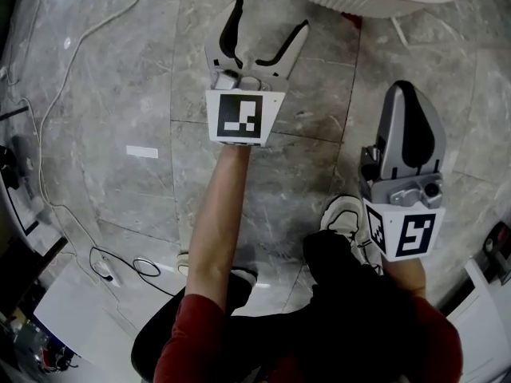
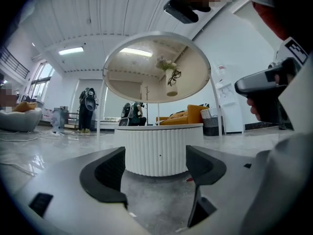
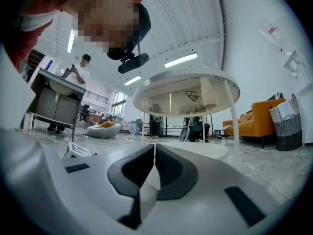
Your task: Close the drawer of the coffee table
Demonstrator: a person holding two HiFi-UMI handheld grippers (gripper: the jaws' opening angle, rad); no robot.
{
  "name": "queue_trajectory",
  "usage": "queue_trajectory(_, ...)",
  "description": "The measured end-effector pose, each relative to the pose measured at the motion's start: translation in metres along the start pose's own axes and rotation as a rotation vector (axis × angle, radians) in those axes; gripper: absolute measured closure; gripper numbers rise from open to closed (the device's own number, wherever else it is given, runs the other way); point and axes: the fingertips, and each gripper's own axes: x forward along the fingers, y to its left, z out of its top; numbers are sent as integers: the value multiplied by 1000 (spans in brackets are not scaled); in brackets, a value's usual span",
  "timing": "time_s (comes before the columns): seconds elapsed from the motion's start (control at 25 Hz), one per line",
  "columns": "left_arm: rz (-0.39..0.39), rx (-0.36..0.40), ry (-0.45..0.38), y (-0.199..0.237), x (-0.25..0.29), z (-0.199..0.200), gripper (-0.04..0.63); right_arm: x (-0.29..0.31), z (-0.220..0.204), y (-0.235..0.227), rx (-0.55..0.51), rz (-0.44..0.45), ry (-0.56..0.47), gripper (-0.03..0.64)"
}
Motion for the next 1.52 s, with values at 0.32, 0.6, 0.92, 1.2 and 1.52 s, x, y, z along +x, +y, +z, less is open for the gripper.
queue_trajectory(0.32,68,21,-20,-5,-86,9,207,5,-2,27,2,43,6,594)
queue_trajectory(0.6,95,25,-5,-11,-156,13,207,5,-7,56,7,88,16,594)
queue_trajectory(0.92,145,-17,27,-3,-212,1,207,6,-9,80,-6,129,28,594)
queue_trajectory(1.2,169,-34,31,4,-222,-3,207,8,-12,86,-13,137,37,594)
queue_trajectory(1.52,180,-20,19,7,-219,3,209,7,-16,89,-12,143,47,594)
